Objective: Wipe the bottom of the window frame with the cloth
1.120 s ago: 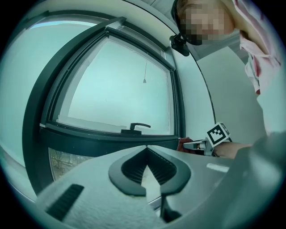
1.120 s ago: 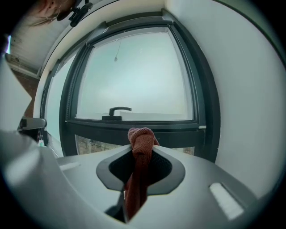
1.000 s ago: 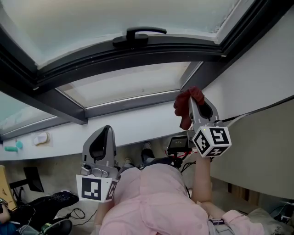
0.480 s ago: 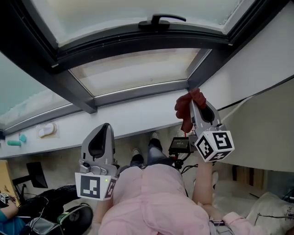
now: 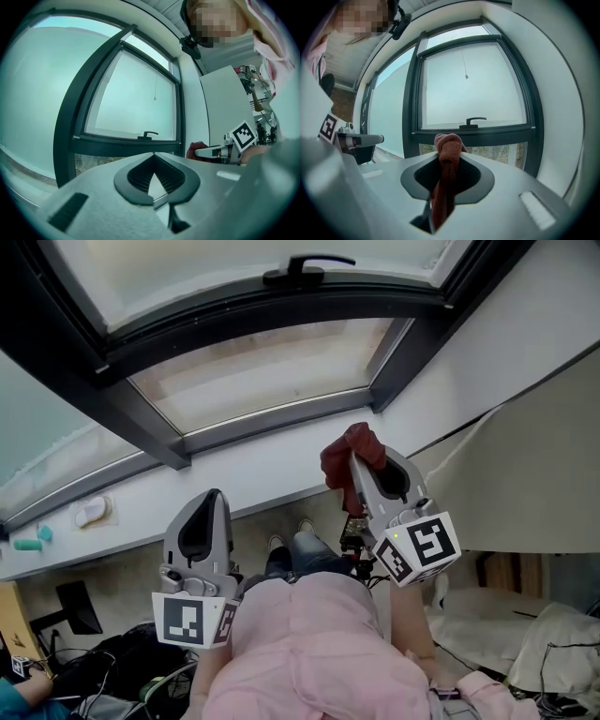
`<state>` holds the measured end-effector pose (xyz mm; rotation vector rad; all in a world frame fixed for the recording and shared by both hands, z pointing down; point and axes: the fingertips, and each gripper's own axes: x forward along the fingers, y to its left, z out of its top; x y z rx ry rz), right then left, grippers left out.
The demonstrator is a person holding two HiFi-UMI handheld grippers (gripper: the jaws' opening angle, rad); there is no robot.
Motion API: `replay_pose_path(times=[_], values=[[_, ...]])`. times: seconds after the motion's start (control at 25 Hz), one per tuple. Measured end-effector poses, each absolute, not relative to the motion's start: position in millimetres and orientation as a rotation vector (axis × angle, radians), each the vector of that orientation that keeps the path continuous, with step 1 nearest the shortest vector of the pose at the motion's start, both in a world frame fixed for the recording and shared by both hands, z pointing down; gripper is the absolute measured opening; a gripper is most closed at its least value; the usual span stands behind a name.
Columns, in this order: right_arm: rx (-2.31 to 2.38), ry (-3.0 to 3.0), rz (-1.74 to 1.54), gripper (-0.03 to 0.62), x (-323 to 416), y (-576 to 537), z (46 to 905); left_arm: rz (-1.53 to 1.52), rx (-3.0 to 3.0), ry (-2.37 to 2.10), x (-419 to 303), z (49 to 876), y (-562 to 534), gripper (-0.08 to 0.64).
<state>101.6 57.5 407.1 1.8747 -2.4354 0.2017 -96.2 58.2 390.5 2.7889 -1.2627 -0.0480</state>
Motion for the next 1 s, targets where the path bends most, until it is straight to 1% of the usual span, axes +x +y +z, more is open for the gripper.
replay_pose_path(times=[0.16, 0.52, 1.0], values=[[1.834, -2.409, 0.145, 0.069, 94.9, 70.0, 406.8, -0.052, 2.801, -1.245, -81.2, 387.2, 64.0, -0.002], [1.921, -2.373, 0.171, 0.069, 140.0, 84.0, 388.4, -0.05, 2.792, -1.253, -55.5, 382.3, 71.2, -0.002], [1.882, -2.381, 0.185, 0.067, 146.1, 89.3, 390.1, -0.015, 2.785, -1.272, -46.0, 383.8, 74.1, -0.002]])
